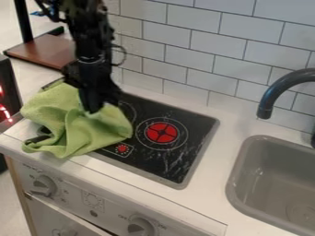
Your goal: Fold cloth from top left to bottom
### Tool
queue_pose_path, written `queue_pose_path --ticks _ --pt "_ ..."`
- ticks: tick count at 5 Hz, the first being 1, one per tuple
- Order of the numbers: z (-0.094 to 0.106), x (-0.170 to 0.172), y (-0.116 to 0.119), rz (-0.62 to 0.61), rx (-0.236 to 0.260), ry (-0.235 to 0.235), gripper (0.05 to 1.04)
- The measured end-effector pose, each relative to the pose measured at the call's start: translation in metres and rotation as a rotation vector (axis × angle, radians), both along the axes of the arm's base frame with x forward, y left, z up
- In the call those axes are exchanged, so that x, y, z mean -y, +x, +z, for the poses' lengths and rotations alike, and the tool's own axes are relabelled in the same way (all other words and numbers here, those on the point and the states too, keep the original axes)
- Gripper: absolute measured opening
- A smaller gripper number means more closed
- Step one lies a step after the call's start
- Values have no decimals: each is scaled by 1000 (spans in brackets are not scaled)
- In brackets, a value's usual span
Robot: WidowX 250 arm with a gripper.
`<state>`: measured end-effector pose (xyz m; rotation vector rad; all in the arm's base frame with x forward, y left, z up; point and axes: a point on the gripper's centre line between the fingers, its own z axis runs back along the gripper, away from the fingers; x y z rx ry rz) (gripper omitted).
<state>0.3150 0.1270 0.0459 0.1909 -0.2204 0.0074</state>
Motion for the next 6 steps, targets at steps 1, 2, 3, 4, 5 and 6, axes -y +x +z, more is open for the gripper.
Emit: queue_pose_path --ticks 1,2,3,4,5,6 --pt "-18 -4 -5 13 -73 -17 72" --pt "-14 -5 -2 11 -73 -19 227" --pt "-13 -4 -2 8 -80 -25 486" --pt "-12 -3 0 -3 -83 -34 792" --pt "3 2 3 -13 -50 -24 1012" --pt "21 2 2 -3 -13 -39 1009"
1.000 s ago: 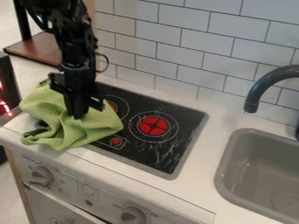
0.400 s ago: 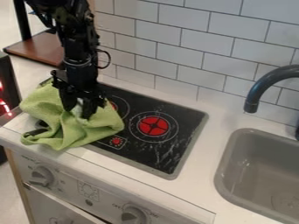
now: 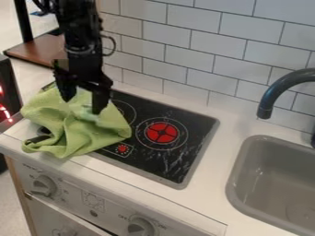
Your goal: Fold cloth from top left to bottom
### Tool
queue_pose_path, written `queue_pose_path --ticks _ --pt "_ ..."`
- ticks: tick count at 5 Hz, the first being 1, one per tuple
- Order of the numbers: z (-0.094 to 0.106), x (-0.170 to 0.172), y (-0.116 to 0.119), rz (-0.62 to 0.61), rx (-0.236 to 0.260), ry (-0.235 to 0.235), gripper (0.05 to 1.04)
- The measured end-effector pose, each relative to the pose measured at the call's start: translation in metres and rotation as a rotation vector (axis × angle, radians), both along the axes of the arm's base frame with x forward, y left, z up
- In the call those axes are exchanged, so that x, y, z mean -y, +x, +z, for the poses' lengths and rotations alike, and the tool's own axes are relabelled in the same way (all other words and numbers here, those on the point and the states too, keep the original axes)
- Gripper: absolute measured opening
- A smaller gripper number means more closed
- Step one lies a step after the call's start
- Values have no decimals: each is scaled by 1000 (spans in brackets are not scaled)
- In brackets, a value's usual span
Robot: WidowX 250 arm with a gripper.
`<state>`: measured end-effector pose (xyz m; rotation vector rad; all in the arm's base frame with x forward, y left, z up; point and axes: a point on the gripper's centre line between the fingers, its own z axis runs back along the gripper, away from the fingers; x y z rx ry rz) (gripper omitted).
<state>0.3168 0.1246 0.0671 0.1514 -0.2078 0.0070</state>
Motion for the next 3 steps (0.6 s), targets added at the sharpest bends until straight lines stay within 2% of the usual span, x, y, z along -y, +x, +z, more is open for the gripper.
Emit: queue_pose_path --ticks 1,2,3 --pt "29 3 6 -16 64 -14 999" --pt "48 9 8 -56 110 -29 999" --pt "48 9 8 -60 110 -28 999"
